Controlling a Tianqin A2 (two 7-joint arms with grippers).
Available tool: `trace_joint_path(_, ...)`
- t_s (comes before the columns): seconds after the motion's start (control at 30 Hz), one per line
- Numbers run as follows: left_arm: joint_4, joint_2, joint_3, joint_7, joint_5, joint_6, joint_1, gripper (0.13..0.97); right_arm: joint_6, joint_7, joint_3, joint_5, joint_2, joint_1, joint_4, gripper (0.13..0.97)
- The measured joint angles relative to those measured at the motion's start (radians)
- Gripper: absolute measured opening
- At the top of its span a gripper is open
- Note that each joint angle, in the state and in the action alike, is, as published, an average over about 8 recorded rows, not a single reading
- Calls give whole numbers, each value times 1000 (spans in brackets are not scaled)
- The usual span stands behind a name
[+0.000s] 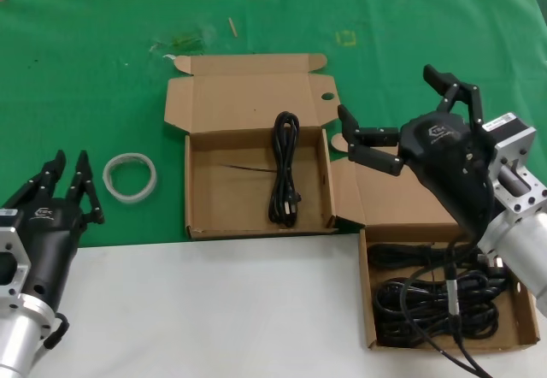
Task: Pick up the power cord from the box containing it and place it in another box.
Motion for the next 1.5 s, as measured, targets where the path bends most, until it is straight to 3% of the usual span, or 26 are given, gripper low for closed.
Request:
trace_joint_path(0.27,0,0,0,0,0,0,0,278,-17,-2,67,-37,-51,-35,-19,899)
trace_joint_path(0.43,0,0,0,0,0,0,0,384,-28,-4,108,-60,-82,-57,-32,949)
trace_joint_path(0.8,0,0,0,0,0,0,0,664,-52,-6,200,-111,-152,-106,-58,966)
trace_joint_path(0.93,0,0,0,1,0,0,0,664,-61,-7,234,-130,-177,-123,-68,966)
trace_joint_path(1.2,0,0,0,0,0,0,0,831,-79,-10,301,-167,-227,-159,-88,966)
trace_joint_path(1.5,0,0,0,0,0,0,0,932,-98,-12,376,-209,-284,-198,-110,966)
